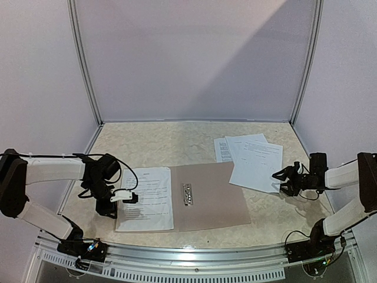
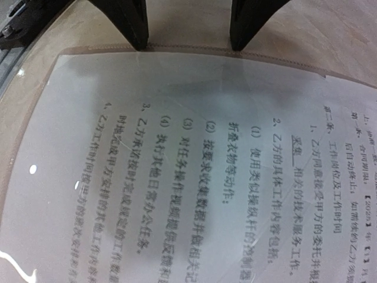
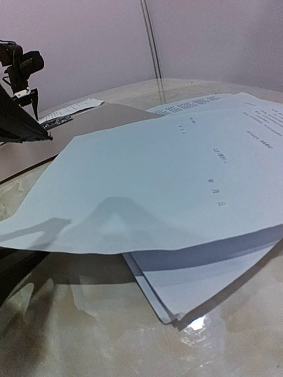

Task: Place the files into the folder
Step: Pick up the file from the center of the board, then pass from the right arm to the left, then pass from the left arm to the right, then insert the folder to form pockets on the folder.

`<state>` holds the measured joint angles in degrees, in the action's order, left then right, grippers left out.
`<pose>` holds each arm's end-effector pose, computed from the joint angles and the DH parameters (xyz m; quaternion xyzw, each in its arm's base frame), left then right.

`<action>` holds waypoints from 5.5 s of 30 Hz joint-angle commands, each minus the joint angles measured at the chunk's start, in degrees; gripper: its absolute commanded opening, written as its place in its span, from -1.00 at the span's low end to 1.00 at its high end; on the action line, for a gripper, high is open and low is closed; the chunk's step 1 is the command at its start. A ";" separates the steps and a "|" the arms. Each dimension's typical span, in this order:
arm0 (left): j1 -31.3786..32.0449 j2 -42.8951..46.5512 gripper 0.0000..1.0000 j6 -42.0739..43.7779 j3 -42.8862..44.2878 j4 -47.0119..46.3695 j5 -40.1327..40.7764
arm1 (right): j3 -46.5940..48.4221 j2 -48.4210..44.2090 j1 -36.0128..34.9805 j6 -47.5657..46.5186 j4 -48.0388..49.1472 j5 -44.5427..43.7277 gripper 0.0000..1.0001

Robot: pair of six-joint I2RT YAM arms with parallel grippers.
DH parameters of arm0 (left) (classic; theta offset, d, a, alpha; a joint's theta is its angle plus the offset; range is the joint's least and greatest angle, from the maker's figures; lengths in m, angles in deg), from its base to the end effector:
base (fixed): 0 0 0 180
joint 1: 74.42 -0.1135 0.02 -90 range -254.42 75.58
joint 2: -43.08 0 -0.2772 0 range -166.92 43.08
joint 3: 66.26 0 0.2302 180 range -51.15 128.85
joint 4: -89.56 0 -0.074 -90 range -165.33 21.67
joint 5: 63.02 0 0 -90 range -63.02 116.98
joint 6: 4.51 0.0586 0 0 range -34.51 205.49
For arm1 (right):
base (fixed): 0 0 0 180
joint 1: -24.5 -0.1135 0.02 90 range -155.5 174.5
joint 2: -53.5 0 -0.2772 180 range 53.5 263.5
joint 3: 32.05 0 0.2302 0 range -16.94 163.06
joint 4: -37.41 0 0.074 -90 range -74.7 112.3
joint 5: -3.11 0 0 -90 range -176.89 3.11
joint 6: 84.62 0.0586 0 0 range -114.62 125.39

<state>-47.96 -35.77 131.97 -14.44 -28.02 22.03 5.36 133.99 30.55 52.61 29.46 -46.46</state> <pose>0.1524 -0.0815 0.1485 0.5940 0.8033 -0.0417 0.0122 0.2197 0.0149 0.1374 0.2936 0.8424 0.4150 0.1785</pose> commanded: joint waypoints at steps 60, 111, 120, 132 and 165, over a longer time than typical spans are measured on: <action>-9.85 10.35 0.99 -5.54 30.16 15.93 -39.12 | 83.82 15.17 -77.59 -67.32 -67.61 -37.64 -1.00; -8.20 11.97 -1.00 -1.83 38.21 23.96 -38.33 | 75.98 10.14 -75.32 -62.87 -60.25 -51.08 0.77; -2.83 11.63 -1.00 -1.74 41.51 26.72 -32.06 | 83.39 18.21 -73.88 -59.59 -53.80 -41.99 0.97; -1.76 11.85 -1.00 1.05 42.26 30.32 -32.86 | 80.81 23.55 -70.34 -56.59 -43.56 -32.32 0.52; -2.27 12.33 0.99 -9.03 33.76 22.58 -1.73 | 68.94 26.03 -57.35 -30.25 -26.57 -16.08 -1.00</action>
<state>-50.41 -23.10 124.97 25.08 -3.76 7.19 79.13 162.14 -29.12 11.76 -7.81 -64.63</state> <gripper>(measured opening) 0.994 0.003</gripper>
